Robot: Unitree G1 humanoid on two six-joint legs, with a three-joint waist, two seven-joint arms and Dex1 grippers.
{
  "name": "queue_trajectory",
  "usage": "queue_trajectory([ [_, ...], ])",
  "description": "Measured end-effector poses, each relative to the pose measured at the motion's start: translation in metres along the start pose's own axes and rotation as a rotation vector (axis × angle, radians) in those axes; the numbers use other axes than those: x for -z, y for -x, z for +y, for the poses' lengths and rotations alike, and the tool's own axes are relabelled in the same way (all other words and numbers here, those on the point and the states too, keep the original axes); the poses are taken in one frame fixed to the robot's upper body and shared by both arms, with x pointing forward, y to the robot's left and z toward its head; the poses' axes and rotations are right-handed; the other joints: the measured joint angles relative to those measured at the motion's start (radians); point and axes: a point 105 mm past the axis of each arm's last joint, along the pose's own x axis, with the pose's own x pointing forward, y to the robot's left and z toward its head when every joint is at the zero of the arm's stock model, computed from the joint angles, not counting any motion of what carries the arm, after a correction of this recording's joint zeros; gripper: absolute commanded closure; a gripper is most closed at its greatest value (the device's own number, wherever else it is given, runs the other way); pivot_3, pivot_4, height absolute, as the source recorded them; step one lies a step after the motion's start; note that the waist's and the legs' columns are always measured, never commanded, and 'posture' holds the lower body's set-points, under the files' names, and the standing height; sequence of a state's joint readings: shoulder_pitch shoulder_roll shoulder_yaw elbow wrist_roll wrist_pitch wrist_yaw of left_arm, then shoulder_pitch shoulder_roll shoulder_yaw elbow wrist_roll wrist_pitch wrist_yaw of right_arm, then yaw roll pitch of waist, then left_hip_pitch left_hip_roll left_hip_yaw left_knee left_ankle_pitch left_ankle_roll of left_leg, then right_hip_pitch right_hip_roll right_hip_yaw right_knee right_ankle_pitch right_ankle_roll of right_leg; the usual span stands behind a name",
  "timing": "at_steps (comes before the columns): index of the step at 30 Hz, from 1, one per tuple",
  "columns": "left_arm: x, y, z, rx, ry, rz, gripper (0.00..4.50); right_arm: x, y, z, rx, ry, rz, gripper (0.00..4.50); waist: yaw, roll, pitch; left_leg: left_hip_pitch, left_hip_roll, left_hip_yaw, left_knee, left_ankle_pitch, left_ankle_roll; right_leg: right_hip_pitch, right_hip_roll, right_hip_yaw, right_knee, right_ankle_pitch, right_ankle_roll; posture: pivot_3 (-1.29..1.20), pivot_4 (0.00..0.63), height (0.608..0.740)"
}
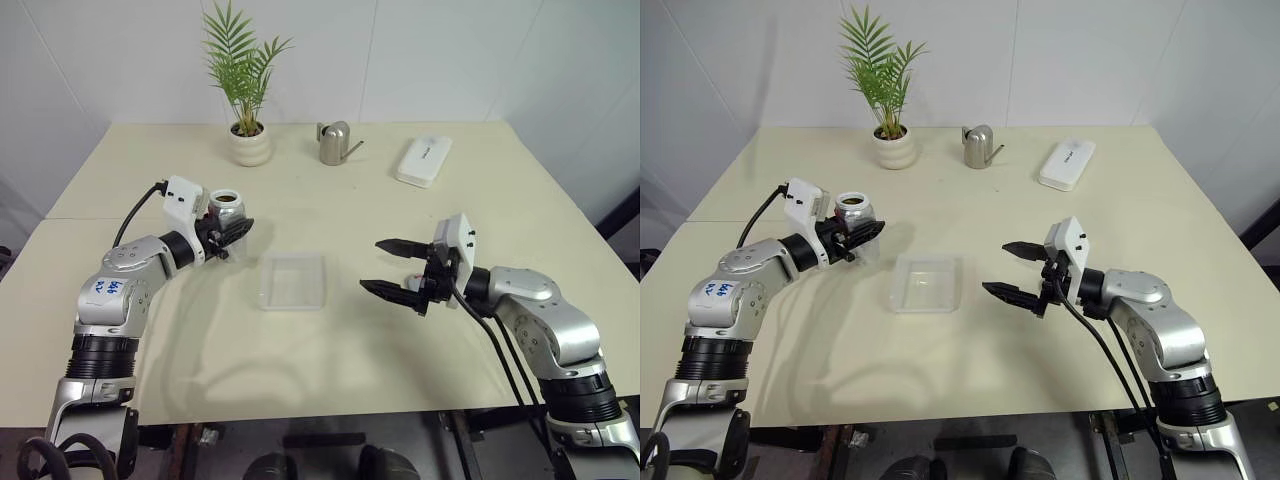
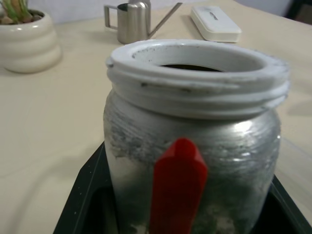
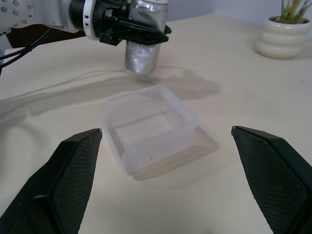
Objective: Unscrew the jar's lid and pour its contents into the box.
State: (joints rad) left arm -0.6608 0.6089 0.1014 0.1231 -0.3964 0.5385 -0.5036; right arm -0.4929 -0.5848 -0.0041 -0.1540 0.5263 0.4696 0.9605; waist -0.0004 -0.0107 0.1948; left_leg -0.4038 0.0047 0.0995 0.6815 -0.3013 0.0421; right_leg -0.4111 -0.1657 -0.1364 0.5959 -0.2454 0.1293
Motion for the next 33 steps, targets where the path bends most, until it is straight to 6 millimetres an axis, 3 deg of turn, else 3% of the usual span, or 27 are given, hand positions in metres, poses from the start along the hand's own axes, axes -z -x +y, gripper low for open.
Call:
queue_trajectory([
  [3,-0.009,-0.003,0.004,-0.082,-0.323,0.002,2.55,-0.001,0.0,0.0,-0.001,0.006,-0.003,0.02,0.0,0.0,0.0,0.0,0.0,0.0,-0.001,0.0,0.0,0.0,0.0,0.0,-0.001,0.0,0.0,0.0,0.15,0.74],
  [6,-0.035,-0.004,0.013,-0.252,-0.852,-0.014,2.55,-0.001,0.0,0.0,0.0,0.007,-0.005,0.02,0.001,0.0,0.0,-0.001,-0.004,0.001,-0.003,0.0,-0.001,-0.001,0.0,0.0,-0.003,0.0,-0.001,0.0,0.15,0.74],
  [9,-0.068,-0.008,-0.007,-0.28,-1.236,-0.16,2.55,-0.001,-0.001,0.0,0.001,0.006,-0.007,0.02,0.005,0.0,0.0,-0.001,-0.001,0.001,-0.004,-0.001,0.0,-0.001,0.0,0.0,-0.004,0.001,-0.001,0.0,0.15,0.74],
  [12,-0.057,-0.014,-0.033,-0.21,-1.769,-0.225,2.55,-0.001,-0.001,0.0,0.002,0.004,-0.011,0.02,0.004,0.0,0.0,0.0,-0.004,0.003,-0.007,-0.001,0.0,-0.002,0.0,0.001,-0.004,0.001,0.0,0.0,0.15,0.74],
  [14,-0.036,-0.018,-0.049,-0.128,-1.987,-0.289,2.55,-0.001,-0.001,0.0,0.005,0.004,-0.011,0.02,0.003,0.0,0.0,-0.001,-0.002,0.004,-0.009,-0.001,0.0,-0.004,0.0,0.002,-0.004,0.001,0.0,0.0,0.15,0.74],
  [16,-0.027,-0.021,-0.057,-0.103,-2.093,-0.358,2.55,-0.001,-0.002,0.0,0.008,0.003,-0.013,0.02,0.003,0.0,0.0,-0.002,0.0,0.004,-0.008,-0.001,0.0,-0.006,0.0,0.002,-0.004,0.001,0.0,0.0,0.15,0.74],
  [21,-0.04,-0.026,-0.053,-0.192,-2.283,-0.481,2.55,-0.001,-0.003,0.0,0.011,-0.001,-0.022,0.02,0.003,0.0,0.0,-0.002,0.0,0.006,-0.008,-0.001,0.001,-0.006,0.0,0.002,-0.004,0.001,0.0,0.0,0.15,0.74],
  [27,-0.032,-0.029,-0.06,-0.19,-2.341,-0.547,2.55,-0.002,-0.004,0.0,0.015,-0.007,-0.031,0.02,0.003,-0.001,0.0,-0.002,0.001,0.006,-0.007,-0.001,0.002,-0.006,0.0,0.002,-0.003,0.001,0.0,0.0,0.15,0.74],
  [33,-0.028,-0.03,-0.044,-0.192,-2.295,-0.442,2.55,-0.002,-0.005,0.001,0.02,-0.01,-0.039,0.02,0.001,-0.001,0.0,-0.002,0.001,0.006,-0.004,-0.001,0.002,-0.006,0.0,0.003,-0.001,0.001,0.0,0.0,0.15,0.74],
])
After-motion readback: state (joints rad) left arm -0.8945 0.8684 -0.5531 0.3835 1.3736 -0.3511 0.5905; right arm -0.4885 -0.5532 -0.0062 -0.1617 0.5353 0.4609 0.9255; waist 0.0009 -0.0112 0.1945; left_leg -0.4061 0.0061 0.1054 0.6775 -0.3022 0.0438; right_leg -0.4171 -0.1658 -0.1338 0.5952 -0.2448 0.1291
